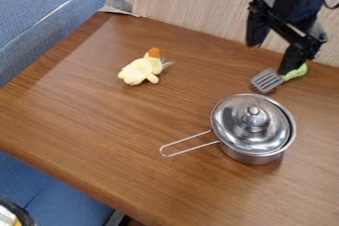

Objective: Take the silver lid off the silver pan and put it above the yellow duck

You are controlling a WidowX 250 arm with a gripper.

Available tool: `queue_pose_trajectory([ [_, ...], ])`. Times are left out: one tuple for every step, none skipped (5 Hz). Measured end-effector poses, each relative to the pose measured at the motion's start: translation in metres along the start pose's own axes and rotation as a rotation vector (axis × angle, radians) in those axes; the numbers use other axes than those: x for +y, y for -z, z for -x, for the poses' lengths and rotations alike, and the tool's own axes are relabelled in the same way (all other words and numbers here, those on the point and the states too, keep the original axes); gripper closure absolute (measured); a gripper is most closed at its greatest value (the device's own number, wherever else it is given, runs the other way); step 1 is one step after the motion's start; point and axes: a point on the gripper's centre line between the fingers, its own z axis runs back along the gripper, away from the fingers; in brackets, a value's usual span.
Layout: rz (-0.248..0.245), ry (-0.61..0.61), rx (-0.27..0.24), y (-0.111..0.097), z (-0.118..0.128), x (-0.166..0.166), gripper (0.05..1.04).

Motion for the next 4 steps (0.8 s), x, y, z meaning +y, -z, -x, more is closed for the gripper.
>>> queue_pose_trajectory([
  [0.026, 0.007, 0.046, 0.004, 0.018, -0.018, 0.083],
  [0.069, 0.031, 0.084, 0.016, 0.032, -0.031, 0.083],
  [0.086, 0.059, 0.086, 0.02, 0.032, -0.037, 0.083],
  [0.106, 0.074, 0.12, 0.032, 0.035, -0.041, 0.083],
])
